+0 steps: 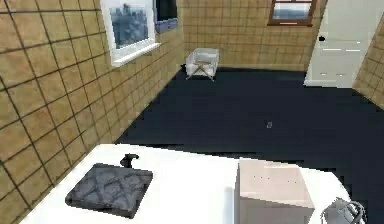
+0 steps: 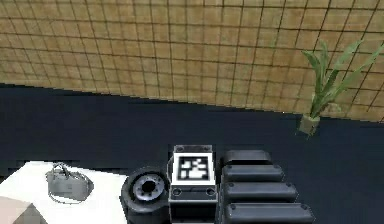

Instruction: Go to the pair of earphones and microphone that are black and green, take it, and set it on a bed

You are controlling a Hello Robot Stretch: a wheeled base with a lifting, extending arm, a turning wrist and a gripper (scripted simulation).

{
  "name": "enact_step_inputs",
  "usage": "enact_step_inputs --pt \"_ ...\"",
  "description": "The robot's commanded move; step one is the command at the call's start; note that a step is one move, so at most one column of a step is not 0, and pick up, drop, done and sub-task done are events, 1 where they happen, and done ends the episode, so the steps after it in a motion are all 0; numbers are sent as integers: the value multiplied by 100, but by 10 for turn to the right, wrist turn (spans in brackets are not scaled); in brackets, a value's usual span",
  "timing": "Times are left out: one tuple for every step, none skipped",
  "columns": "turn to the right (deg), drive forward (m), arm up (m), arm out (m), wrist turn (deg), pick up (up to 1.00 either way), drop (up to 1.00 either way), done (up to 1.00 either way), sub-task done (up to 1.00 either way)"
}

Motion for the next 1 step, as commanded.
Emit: enact_step_inputs --pt "-450 0 0 0 0 0 0 0 0"
